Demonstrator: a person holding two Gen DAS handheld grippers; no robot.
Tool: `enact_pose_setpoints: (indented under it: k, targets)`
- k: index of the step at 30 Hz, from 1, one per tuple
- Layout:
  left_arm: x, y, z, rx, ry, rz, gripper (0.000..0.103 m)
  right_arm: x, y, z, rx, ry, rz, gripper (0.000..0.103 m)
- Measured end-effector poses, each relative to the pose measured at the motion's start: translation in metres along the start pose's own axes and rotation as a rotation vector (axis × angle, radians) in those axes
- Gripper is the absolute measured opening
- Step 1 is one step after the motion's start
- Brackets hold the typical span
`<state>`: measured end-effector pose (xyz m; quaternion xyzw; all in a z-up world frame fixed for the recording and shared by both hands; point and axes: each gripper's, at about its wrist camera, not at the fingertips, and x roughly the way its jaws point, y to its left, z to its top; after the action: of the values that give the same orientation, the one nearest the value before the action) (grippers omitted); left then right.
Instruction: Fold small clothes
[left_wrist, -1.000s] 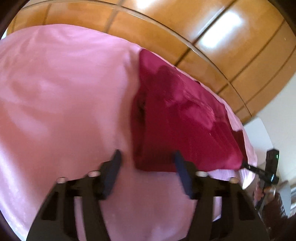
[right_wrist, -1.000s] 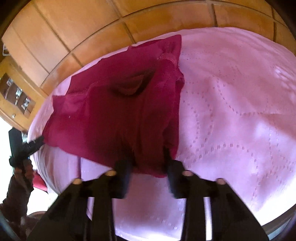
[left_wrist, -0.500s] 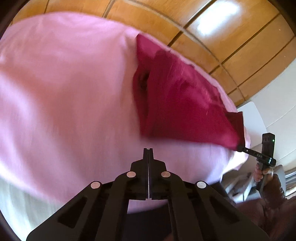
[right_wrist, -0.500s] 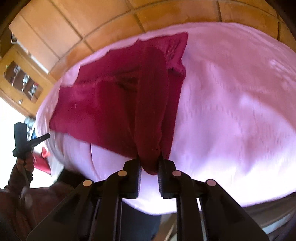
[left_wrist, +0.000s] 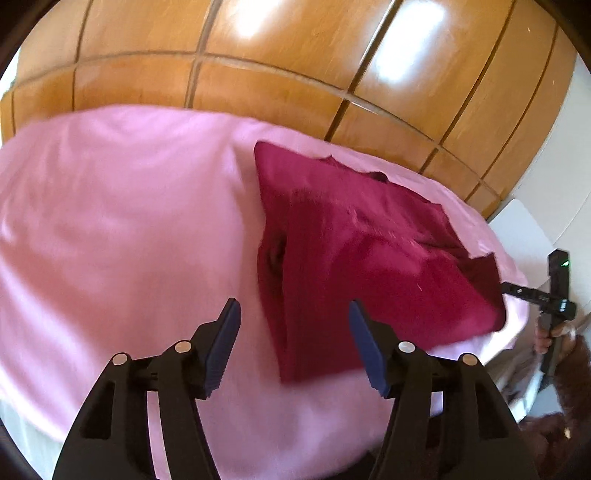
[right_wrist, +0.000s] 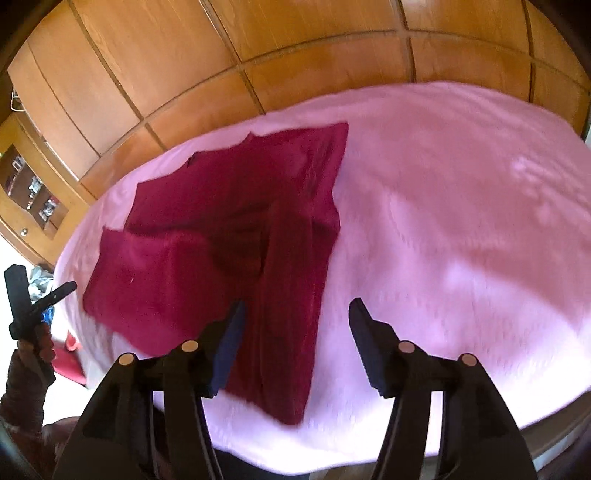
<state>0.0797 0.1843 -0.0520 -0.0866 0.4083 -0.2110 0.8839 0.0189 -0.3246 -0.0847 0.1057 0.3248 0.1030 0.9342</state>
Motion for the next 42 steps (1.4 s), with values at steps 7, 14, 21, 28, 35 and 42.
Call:
enact_pose_setpoints:
  k: [7,14,21,28,35,42]
  targets:
    - [0.054,-0.004,0.032,0.060,0.055,-0.024,0.060,0.045,0.022,0.026,-0.145,0.032,-0.118,0.028]
    - [0.082,-0.014,0.052,0.078,0.077,-0.085,0.060,0.047,0.021,0.028,-0.141,0.039,-0.132,0.009]
    - [0.066,-0.024,0.041,0.102,0.042,-0.149,0.010,0.025,0.033,0.026,-0.135,0.000,-0.089,0.007]
    - [0.009,-0.029,0.042,0.067,-0.103,-0.157,0.009,-0.019,0.041,0.044,-0.095,-0.106,0.010,0.007]
    - [0.025,-0.025,0.104,0.043,-0.160,-0.046,0.008,0.002,0.037,0.115,-0.025,-0.175,-0.005,0.007]
    - [0.085,-0.009,0.157,0.026,-0.121,0.057,0.007,0.062,0.028,0.184,0.026,-0.159,-0.053,0.007]
